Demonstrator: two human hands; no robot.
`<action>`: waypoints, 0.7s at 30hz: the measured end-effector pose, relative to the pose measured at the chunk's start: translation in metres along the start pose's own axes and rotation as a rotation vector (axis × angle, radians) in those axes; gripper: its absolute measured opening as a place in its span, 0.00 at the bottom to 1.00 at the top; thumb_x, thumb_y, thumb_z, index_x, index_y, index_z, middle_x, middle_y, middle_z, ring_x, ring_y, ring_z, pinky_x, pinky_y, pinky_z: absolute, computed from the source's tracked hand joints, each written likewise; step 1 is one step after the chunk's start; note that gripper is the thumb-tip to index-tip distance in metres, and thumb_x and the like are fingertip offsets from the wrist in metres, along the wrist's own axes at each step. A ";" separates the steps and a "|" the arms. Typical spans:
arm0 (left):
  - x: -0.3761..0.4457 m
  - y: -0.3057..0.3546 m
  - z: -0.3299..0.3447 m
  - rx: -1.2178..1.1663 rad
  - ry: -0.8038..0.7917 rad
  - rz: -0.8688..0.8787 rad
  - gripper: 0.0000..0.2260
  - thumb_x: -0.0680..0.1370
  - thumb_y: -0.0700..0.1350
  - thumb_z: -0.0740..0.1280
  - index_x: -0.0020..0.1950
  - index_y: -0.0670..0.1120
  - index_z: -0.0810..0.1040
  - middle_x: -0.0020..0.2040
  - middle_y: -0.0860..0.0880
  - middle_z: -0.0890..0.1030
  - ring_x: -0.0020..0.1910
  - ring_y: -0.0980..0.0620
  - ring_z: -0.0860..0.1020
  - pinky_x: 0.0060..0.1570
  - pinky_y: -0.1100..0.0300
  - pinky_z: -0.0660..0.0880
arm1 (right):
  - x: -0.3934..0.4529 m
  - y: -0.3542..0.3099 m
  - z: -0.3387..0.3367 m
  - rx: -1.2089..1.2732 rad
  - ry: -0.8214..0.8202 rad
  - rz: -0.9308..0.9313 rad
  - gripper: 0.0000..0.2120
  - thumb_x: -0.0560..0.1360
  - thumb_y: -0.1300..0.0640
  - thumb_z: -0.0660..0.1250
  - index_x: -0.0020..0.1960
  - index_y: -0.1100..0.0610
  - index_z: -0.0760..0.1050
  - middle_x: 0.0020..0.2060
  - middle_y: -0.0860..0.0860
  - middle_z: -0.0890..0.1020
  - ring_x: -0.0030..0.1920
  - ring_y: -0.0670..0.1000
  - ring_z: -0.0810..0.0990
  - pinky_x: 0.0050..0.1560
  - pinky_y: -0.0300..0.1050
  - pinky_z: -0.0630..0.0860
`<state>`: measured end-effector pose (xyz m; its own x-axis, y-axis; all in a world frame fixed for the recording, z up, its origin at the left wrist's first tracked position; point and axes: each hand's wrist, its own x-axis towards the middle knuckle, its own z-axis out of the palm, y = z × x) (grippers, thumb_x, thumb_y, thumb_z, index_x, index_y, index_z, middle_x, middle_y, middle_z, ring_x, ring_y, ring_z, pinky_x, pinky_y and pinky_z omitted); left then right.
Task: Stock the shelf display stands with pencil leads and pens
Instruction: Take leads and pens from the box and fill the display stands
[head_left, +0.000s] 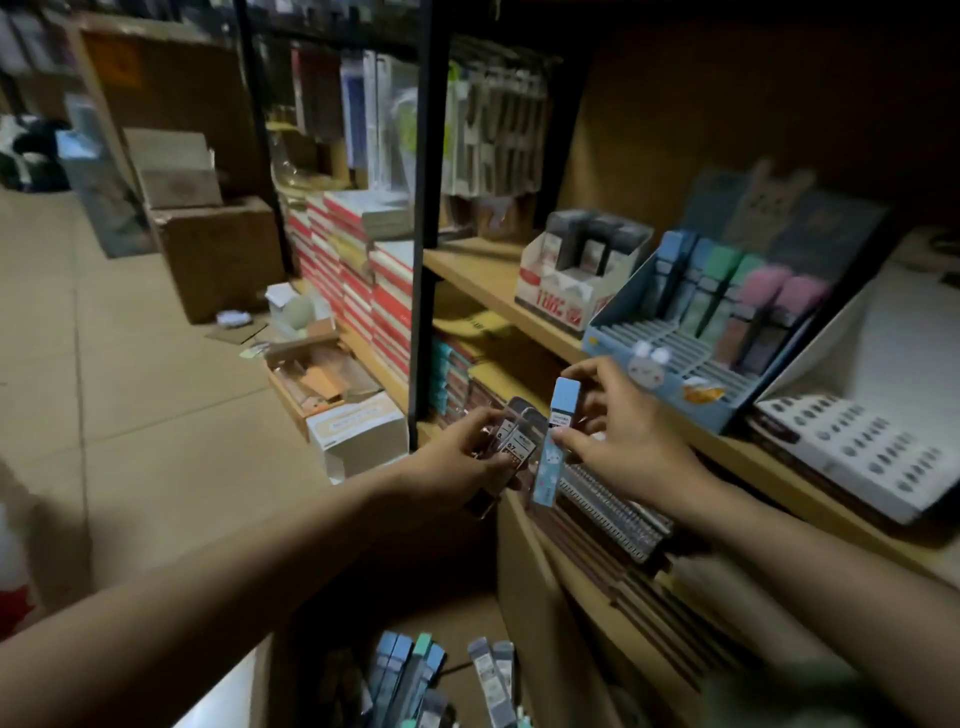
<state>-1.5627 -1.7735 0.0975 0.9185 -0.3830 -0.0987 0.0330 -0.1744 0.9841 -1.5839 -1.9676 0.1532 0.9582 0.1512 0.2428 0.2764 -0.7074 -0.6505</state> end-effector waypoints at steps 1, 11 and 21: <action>0.002 0.015 0.005 -0.036 0.001 0.039 0.15 0.80 0.37 0.63 0.64 0.51 0.70 0.52 0.48 0.81 0.44 0.57 0.83 0.41 0.61 0.80 | -0.002 -0.005 -0.014 -0.011 0.029 0.000 0.22 0.72 0.57 0.75 0.57 0.44 0.67 0.41 0.47 0.81 0.39 0.44 0.82 0.44 0.51 0.81; 0.023 0.103 0.031 -0.341 -0.006 0.136 0.13 0.81 0.37 0.60 0.64 0.47 0.71 0.54 0.43 0.81 0.50 0.49 0.83 0.54 0.51 0.79 | 0.004 -0.043 -0.159 -0.243 0.487 -0.073 0.26 0.68 0.55 0.78 0.56 0.44 0.65 0.40 0.38 0.76 0.37 0.36 0.80 0.33 0.30 0.76; 0.064 0.113 0.022 -0.484 -0.017 0.121 0.13 0.82 0.35 0.56 0.64 0.45 0.71 0.50 0.45 0.82 0.47 0.50 0.82 0.42 0.57 0.77 | 0.073 -0.027 -0.162 -0.397 0.514 -0.028 0.17 0.70 0.56 0.77 0.50 0.51 0.69 0.42 0.47 0.79 0.40 0.45 0.80 0.35 0.34 0.72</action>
<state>-1.5086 -1.8378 0.1992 0.9205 -0.3901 0.0225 0.1089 0.3115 0.9440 -1.5336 -2.0494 0.3054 0.7666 -0.1069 0.6331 0.1579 -0.9244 -0.3472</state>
